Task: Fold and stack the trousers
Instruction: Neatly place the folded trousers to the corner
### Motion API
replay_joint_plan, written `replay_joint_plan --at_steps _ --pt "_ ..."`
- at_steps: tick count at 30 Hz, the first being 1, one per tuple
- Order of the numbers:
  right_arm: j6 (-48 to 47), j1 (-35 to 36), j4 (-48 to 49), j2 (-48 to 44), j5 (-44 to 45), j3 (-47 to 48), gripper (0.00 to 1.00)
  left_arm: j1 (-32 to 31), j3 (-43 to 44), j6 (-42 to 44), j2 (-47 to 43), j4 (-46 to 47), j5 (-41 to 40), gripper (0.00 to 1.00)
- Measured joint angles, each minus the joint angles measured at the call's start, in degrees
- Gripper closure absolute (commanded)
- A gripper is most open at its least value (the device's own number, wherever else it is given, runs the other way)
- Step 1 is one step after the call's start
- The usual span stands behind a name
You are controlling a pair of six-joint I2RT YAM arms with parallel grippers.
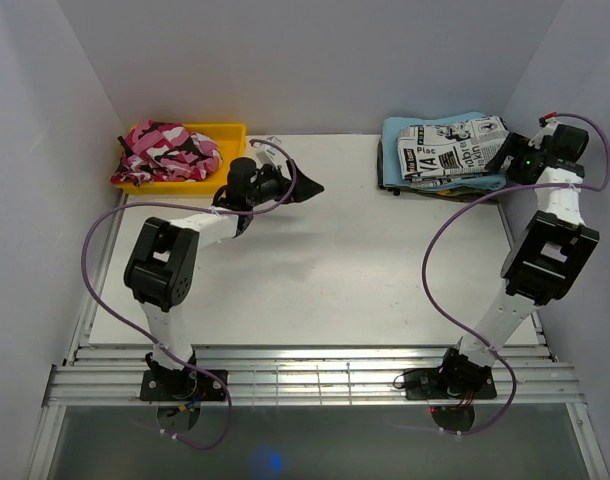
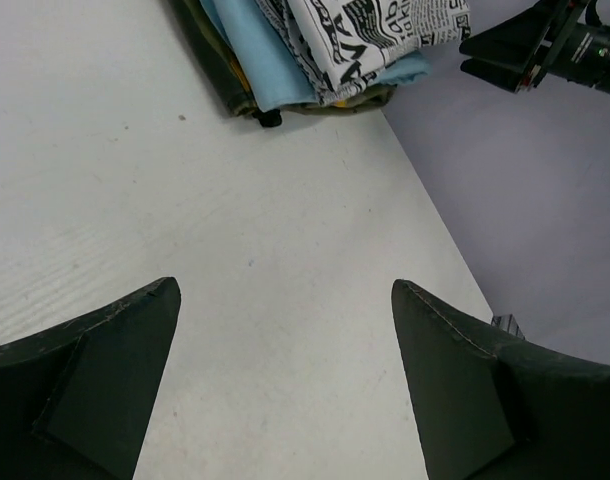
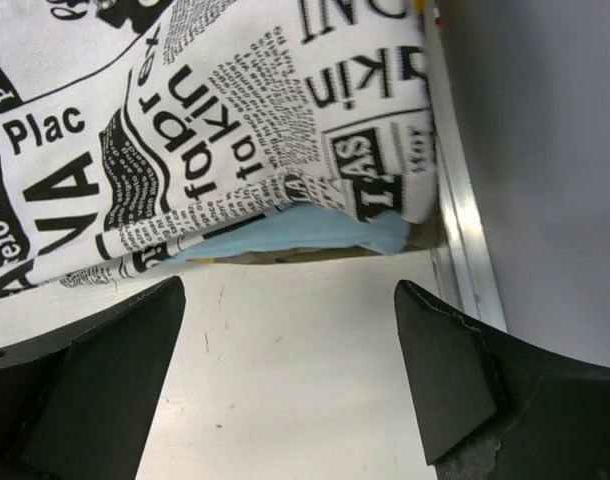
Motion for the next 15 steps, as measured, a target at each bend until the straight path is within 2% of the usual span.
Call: replay_joint_plan --at_steps 6,9,12,13,15 --pt "-3.9 -4.9 -9.0 -3.3 -4.7 1.9 0.04 0.0 -8.5 2.5 -11.5 -3.9 3.1 0.02" --pt "-7.0 -5.7 -12.1 -4.1 -9.7 2.6 0.0 0.0 -6.2 7.3 -13.6 -14.3 4.0 0.02" --pt "-11.2 -4.2 -14.4 -3.0 -11.2 7.0 0.14 0.2 2.4 14.4 -11.0 -30.1 3.5 0.02" --pt "-12.7 -3.1 -14.2 -2.5 -11.2 9.0 0.22 0.4 4.7 16.4 -9.8 -33.7 3.5 0.02" --pt "-15.5 -0.6 -12.6 -0.9 -10.3 13.4 0.29 1.7 5.6 19.7 -9.0 -38.5 3.8 0.02"
